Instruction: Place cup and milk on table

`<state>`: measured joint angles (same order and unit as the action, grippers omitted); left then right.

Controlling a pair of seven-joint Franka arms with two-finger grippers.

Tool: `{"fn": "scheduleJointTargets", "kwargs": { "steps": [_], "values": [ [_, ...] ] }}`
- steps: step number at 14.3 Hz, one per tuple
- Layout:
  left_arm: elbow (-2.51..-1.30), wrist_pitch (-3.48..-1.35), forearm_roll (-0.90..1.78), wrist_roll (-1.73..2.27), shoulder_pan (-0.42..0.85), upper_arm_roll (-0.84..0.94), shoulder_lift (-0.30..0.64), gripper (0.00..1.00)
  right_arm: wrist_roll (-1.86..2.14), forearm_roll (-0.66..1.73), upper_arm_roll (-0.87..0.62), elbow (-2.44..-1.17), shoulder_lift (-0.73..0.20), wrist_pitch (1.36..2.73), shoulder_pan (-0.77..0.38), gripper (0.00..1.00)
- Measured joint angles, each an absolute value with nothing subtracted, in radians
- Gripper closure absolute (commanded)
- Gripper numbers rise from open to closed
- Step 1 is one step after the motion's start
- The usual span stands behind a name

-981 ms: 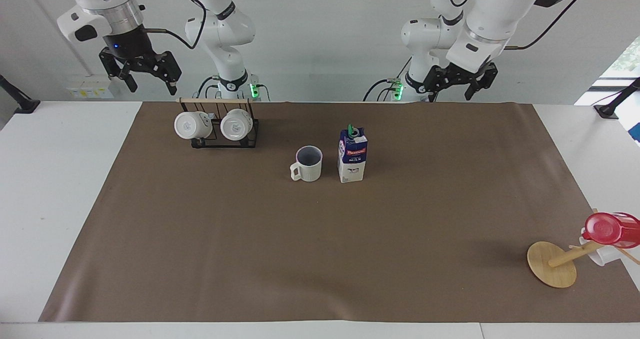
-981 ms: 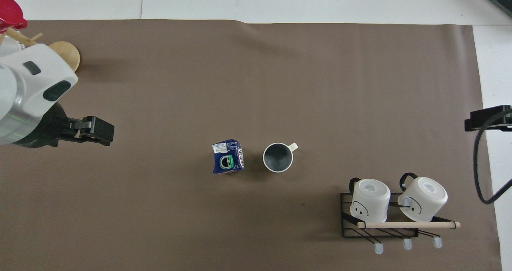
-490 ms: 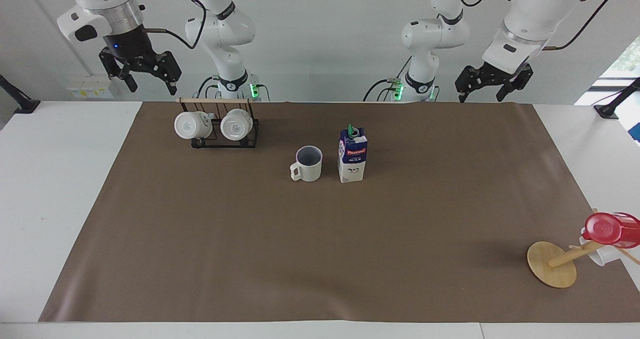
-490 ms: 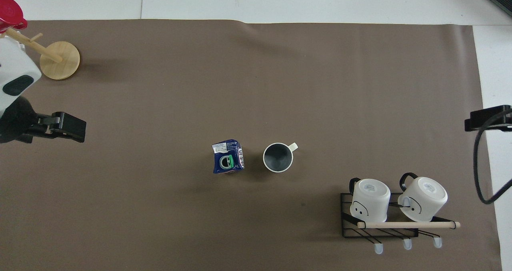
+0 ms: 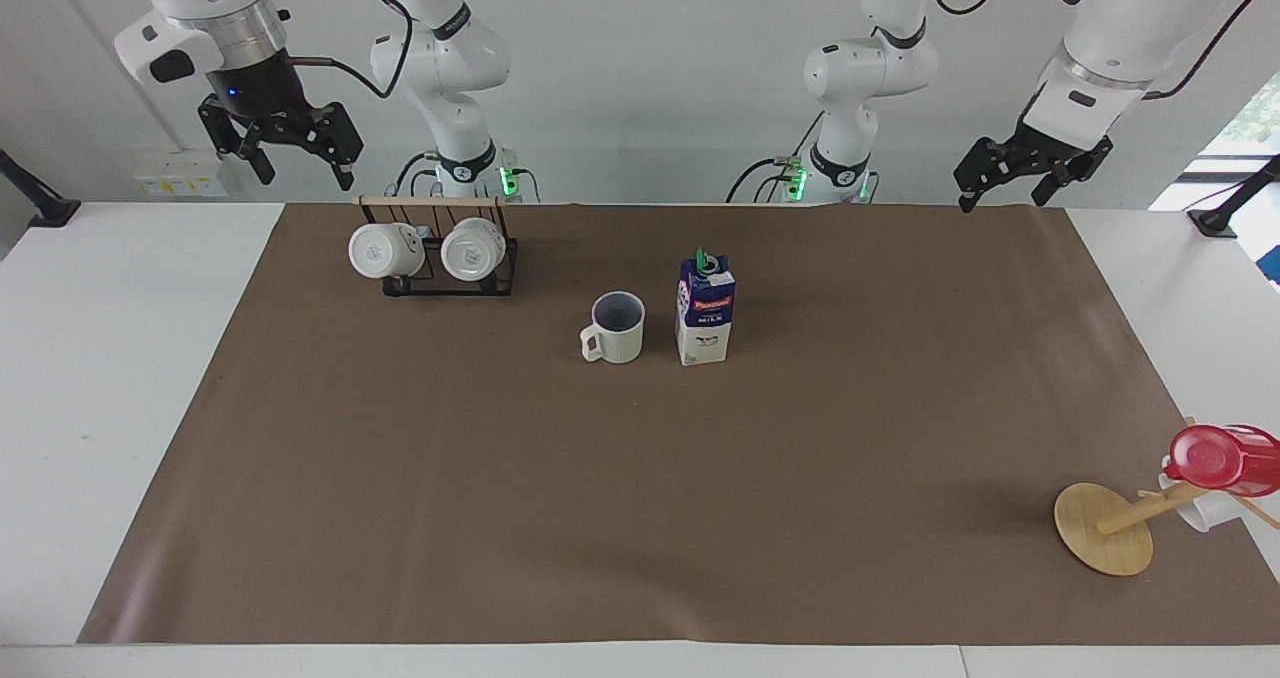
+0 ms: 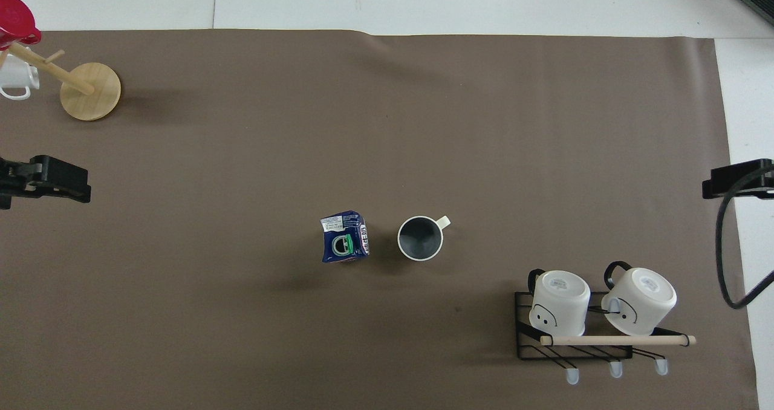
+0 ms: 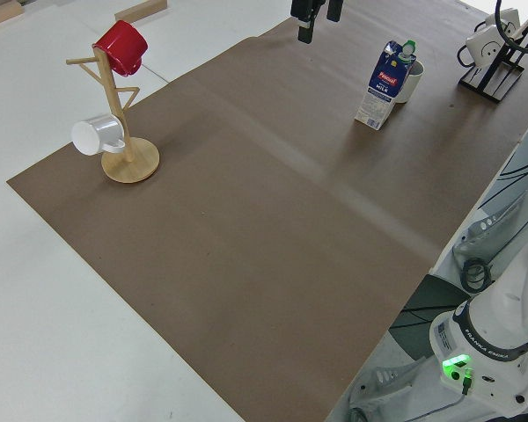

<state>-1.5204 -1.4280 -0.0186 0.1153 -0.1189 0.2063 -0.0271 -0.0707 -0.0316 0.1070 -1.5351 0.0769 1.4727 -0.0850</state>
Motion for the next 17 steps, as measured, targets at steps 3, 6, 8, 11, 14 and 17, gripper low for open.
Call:
{"fn": "scheduleJointTargets", "kwargs": {
  "steps": [3, 6, 8, 11, 14, 17],
  "values": [
    [-1.530, -1.435, -0.019, 0.115, -0.119, 0.209, -0.027, 0.00, -0.071, -0.032, 0.107, -1.535, 0.077, 1.473, -0.085, 0.00],
    [-1.545, -1.435, -0.019, 0.101, -0.119, 0.215, -0.029, 0.00, -0.071, -0.032, 0.107, -1.535, 0.077, 1.473, -0.085, 0.00],
    [-1.561, -1.435, -0.019, 0.087, -0.119, 0.216, -0.033, 0.00, -0.071, -0.032, 0.107, -1.535, 0.077, 1.473, -0.085, 0.00],
    [-1.587, -1.435, -0.019, 0.081, -0.118, 0.221, -0.049, 0.00, -0.071, -0.032, 0.107, -1.535, 0.077, 1.473, -0.085, 0.00],
    [-1.594, -1.435, -0.019, 0.081, -0.117, 0.225, -0.057, 0.00, -0.071, -0.032, 0.107, -1.535, 0.077, 1.473, -0.085, 0.00],
    [-1.596, -1.435, -0.019, 0.081, -0.117, 0.225, -0.057, 0.00, -0.071, -0.032, 0.107, -1.535, 0.077, 1.473, -0.085, 0.00]
  ]
}}
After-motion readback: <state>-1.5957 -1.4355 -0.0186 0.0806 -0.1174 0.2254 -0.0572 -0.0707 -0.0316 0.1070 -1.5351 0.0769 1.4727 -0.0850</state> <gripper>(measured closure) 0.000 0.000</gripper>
